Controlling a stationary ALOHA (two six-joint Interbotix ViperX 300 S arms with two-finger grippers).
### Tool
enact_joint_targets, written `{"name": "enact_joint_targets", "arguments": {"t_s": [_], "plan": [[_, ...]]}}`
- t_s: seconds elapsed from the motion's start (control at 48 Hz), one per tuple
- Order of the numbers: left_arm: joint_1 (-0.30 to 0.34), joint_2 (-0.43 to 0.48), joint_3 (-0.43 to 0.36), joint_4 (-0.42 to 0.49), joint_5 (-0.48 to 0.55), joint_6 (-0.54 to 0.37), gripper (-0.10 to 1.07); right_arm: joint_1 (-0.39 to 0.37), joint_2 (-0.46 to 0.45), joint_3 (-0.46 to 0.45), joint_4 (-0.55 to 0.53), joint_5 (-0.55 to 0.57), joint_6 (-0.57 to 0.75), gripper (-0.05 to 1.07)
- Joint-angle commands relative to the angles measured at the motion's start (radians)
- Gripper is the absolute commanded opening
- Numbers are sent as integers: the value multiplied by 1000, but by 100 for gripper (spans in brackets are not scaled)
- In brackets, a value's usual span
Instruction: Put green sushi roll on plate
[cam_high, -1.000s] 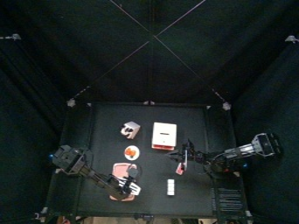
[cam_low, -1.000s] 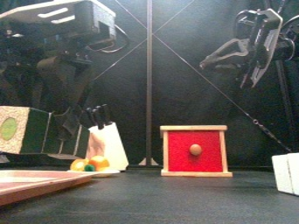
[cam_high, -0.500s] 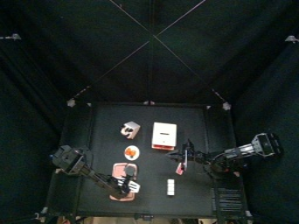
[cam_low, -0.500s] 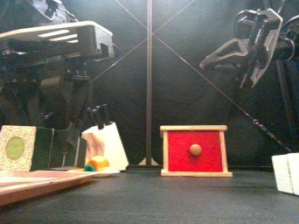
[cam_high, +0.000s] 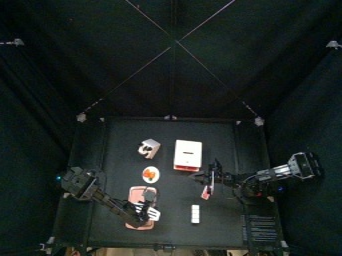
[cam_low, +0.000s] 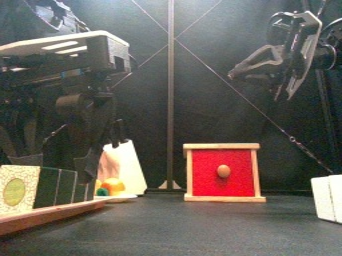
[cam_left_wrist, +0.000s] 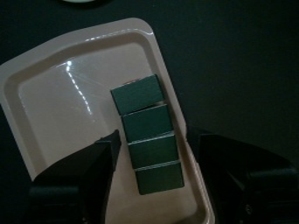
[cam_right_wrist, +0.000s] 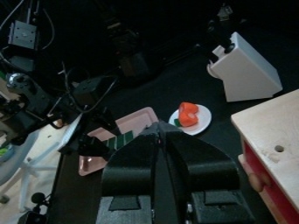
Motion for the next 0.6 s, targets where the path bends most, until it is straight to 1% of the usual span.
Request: {"name": "enact_joint_targets", "arguments": {"t_s": [0.0,0.396,0.479,0.583], "plan": [[2,-23,-11,8,0,-2,94,-3,-9,-12,-3,-5,-2,51],[3,-28,-11,21,0,14,94,-3,-9,-14,-3,-5,-2,51],[5,-44,-6,25,-2,28,94,-3,-14,-17,-3,-5,-2,51],[8,-94,17,35,-2,57,94,-3,-17,-31,-6,-5,-2,51]]}}
